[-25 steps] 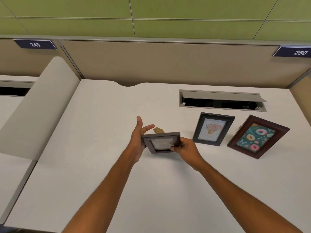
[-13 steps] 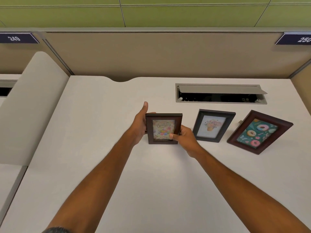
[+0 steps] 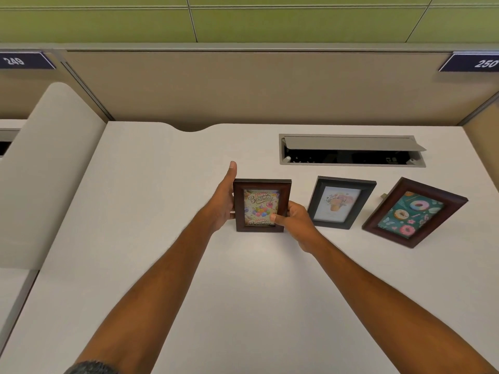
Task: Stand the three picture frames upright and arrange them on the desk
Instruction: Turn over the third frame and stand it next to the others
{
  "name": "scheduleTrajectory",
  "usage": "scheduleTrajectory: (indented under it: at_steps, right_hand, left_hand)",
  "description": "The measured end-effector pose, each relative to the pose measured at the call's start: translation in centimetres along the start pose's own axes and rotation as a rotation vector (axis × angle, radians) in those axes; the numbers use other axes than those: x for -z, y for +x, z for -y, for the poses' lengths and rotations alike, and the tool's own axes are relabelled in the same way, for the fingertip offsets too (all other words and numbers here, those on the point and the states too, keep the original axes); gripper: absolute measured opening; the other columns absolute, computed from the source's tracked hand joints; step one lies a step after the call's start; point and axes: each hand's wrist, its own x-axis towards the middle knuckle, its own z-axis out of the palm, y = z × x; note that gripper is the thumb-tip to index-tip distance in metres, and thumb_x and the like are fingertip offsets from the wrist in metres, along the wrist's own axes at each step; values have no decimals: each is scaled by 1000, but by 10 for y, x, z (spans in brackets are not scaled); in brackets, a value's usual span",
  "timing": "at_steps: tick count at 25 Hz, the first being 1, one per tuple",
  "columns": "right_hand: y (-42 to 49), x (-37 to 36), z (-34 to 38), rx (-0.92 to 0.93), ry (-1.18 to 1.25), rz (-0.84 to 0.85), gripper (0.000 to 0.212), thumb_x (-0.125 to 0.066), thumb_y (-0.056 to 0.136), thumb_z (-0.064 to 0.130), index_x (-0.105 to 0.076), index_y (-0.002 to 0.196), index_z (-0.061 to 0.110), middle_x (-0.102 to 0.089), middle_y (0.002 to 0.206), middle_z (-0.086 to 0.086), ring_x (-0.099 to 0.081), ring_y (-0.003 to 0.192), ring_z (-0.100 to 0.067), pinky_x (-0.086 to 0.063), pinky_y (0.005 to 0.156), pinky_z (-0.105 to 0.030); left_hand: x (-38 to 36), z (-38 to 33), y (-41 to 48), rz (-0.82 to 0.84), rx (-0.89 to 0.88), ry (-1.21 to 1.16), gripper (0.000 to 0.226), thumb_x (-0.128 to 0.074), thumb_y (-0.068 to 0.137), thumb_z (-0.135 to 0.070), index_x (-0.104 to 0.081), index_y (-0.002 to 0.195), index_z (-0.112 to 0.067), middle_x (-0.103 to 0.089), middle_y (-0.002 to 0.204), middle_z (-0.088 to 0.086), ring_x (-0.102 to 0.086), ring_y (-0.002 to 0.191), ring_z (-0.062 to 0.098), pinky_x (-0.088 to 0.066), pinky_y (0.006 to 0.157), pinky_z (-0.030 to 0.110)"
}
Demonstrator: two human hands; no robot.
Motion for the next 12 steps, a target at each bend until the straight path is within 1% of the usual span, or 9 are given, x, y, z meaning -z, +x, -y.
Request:
scheduleTrajectory:
  at_steps: [3,4,5,7,8,9,11,12]
  right_hand:
    - [-3,0,0,14,12,-3,40,-79,95,2,-68,125,25,-78,117,9,-73,110,-8,-62,71,-14]
    - [-4,0,-1,18,13,-6,42,-80,94,1,-67,126,25,-77,119,7,-72,112,-10,-63,76,-17]
    - [-5,0,-1,23,12,-10,45,-81,93,0,-66,129,23,-77,123,4,-72,116,-13,-64,84,-23]
    - [-8,0,-2,33,0,-23,52,-82,92,0,-63,137,18,-75,130,-1,-71,121,-18,-63,99,-37]
    - [-10,1,-3,40,-7,-31,53,-82,92,1,-62,138,18,-75,131,-2,-70,123,-20,-62,103,-40]
    - [-13,2,-4,45,-13,-42,54,-83,92,1,-61,138,17,-74,132,-3,-69,124,-20,-61,104,-42]
    - [-19,5,-7,50,-17,-63,57,-84,91,3,-59,141,17,-72,134,-3,-67,126,-21,-59,107,-42]
    - [-22,7,-9,51,-16,-72,59,-84,91,2,-59,142,17,-71,135,-4,-66,128,-22,-57,109,-43]
  left_hand:
    - [6,4,0,-17,24,-55,107,-21,87,-100,-60,153,-26,-70,150,10,-64,139,40,-40,126,66]
    - [9,7,1,-28,24,-74,111,-22,83,-103,-60,152,-25,-70,150,11,-64,140,40,-39,126,66]
    - [11,10,1,-38,20,-84,117,-24,78,-107,-59,153,-24,-70,150,11,-63,141,40,-37,127,66]
    - [16,16,0,-47,12,-90,137,-31,56,-113,-55,158,-24,-65,157,12,-57,148,39,-29,130,69]
    - [19,20,-1,-48,9,-95,145,-34,48,-114,-53,160,-24,-62,161,12,-54,151,38,-26,131,70]
    - [22,26,-2,-53,5,-100,148,-35,44,-114,-53,160,-25,-60,163,12,-52,153,37,-25,130,70]
    - [28,38,-4,-70,2,-109,144,-36,48,-114,-54,159,-25,-60,163,11,-52,152,35,-28,129,69]
    - [32,45,-5,-73,2,-113,136,-36,56,-112,-55,158,-25,-60,161,10,-53,151,34,-30,128,67]
